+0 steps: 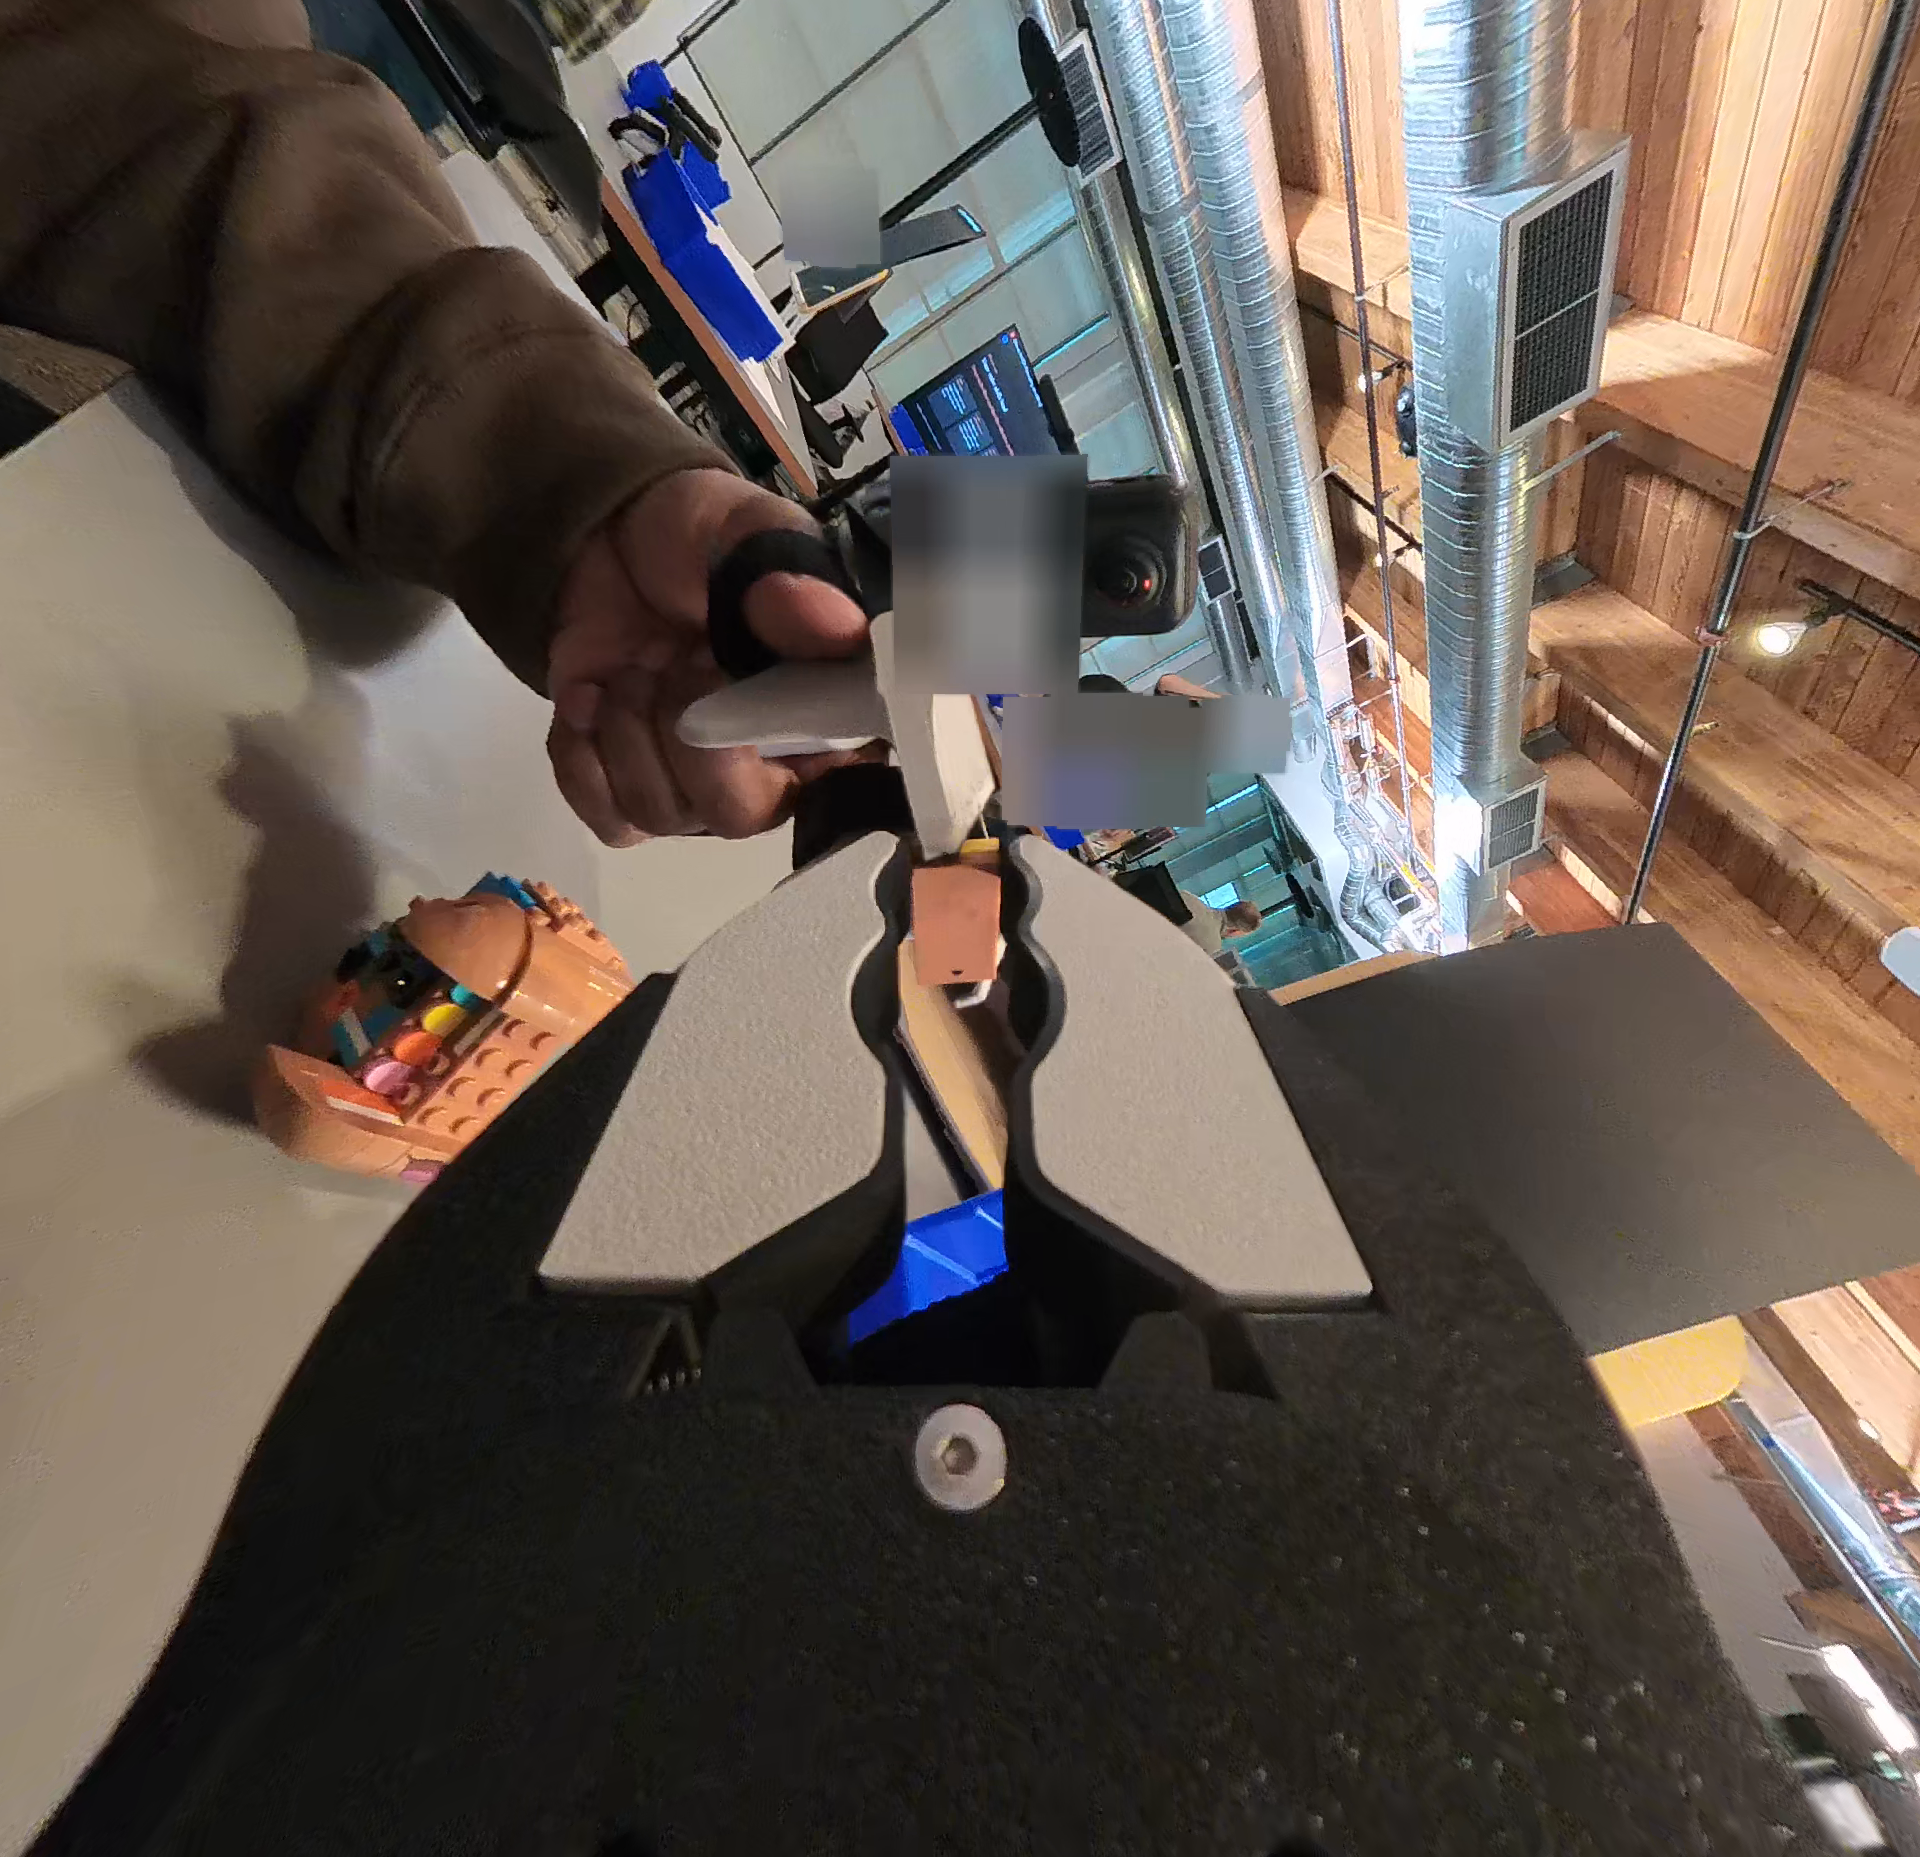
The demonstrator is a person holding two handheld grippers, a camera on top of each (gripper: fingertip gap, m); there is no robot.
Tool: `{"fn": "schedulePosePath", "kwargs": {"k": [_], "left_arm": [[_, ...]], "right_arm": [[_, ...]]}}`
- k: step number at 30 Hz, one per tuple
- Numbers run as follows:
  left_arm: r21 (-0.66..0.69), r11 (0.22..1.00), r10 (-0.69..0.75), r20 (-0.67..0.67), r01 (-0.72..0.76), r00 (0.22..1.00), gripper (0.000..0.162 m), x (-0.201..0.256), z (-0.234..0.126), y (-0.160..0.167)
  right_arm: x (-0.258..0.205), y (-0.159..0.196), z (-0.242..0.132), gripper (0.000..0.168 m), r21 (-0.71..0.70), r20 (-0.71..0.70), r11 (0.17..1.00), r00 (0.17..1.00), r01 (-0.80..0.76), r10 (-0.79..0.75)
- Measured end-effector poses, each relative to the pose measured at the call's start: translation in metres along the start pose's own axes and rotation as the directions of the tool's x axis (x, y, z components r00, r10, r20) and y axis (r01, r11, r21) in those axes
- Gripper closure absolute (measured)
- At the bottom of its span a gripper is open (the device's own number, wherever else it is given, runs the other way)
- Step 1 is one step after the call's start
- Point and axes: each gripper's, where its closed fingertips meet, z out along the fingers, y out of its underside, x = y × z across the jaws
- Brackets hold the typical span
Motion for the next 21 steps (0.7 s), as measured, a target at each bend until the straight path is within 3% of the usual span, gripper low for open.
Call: {"fn": "schedulePosePath", "kwargs": {"k": [13, 21], "left_arm": [[0.020, 0.986, 0.169, -0.019, -0.168, 0.985, 0.129, 0.010, -0.003, -0.001], [0.011, 0.976, 0.218, 0.008, -0.218, 0.976, 0.129, 0.014, -0.004, 0.000]], "right_arm": [[-0.004, -0.011, -0.002, 0.153, 0.027, 0.015, 0.999, 1.000, 0.027, -0.027], [-0.007, -0.015, -0.004, 0.153, -0.025, -0.027, 0.995, 0.994, 0.101, -0.102]]}}
